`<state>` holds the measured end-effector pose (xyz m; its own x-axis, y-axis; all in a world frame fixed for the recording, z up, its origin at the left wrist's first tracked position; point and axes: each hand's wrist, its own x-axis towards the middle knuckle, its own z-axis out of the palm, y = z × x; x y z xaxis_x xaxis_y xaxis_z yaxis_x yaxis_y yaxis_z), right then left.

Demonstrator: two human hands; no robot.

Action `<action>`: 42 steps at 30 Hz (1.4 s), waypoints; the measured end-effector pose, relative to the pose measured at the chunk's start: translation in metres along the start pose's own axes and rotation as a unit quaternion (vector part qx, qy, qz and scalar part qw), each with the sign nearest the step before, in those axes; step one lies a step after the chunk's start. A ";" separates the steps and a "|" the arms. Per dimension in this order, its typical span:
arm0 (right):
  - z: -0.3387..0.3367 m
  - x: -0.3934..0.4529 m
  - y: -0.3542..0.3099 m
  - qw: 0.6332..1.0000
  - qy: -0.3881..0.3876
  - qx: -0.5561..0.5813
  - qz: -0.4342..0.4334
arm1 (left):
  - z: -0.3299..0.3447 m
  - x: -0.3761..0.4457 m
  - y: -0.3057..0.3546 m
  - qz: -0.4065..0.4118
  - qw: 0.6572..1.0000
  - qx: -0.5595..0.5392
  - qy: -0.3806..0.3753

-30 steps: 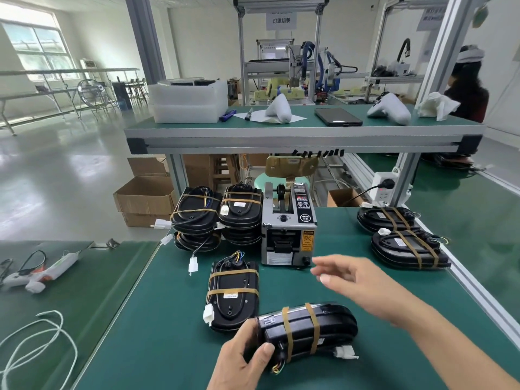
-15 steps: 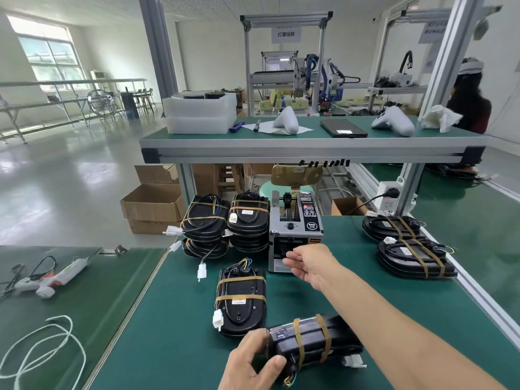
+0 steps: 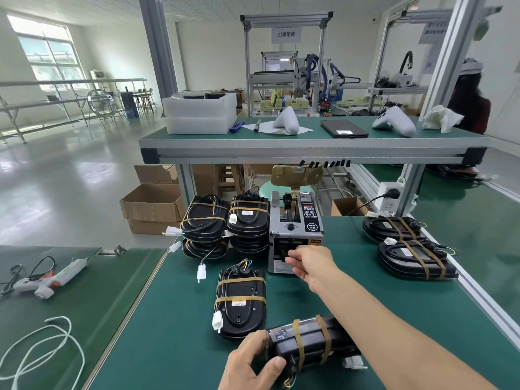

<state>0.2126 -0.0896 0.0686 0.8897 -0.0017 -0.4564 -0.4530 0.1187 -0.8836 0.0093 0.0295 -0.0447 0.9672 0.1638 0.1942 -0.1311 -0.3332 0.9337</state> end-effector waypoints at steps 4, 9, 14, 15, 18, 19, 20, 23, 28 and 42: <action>0.004 0.002 -0.001 1.000 0.000 -0.007 0.018 | 0.000 0.000 0.000 -0.002 1.000 0.004 0.001; 0.008 0.006 0.000 1.000 0.012 0.009 0.028 | 0.002 0.001 0.000 0.011 1.000 -0.002 0.001; 0.015 0.009 0.001 0.997 0.061 0.027 0.029 | 0.002 0.001 0.002 0.013 1.000 -0.010 0.001; 0.017 0.010 0.001 0.997 0.070 0.030 0.028 | 0.002 0.001 0.002 0.012 1.000 -0.009 0.003; 0.023 0.013 0.002 0.994 0.105 0.035 0.021 | 0.002 0.001 0.001 0.010 1.000 -0.006 0.004; 0.025 0.015 0.002 0.992 0.116 0.039 0.018 | 0.002 0.001 0.001 0.009 1.000 -0.005 0.005; 0.027 0.016 0.003 0.991 0.124 0.043 0.017 | 0.002 0.001 0.001 0.008 1.000 -0.006 0.005; 0.031 0.019 0.005 0.988 0.140 0.062 0.019 | 0.002 0.001 0.000 0.005 1.000 -0.008 0.002; 0.034 0.022 0.006 0.987 0.144 0.070 0.026 | 0.001 0.001 0.002 0.008 1.000 -0.004 0.002; -0.036 -0.071 -0.001 0.954 -0.098 -0.225 -0.170 | -0.001 -0.001 0.006 0.028 1.000 0.012 0.008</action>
<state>0.1482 -0.1251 0.0978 0.9630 0.2261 -0.1468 -0.0760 -0.2948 -0.9525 0.0073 0.0285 -0.0388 0.9549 0.1590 0.2509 -0.1797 -0.3635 0.9141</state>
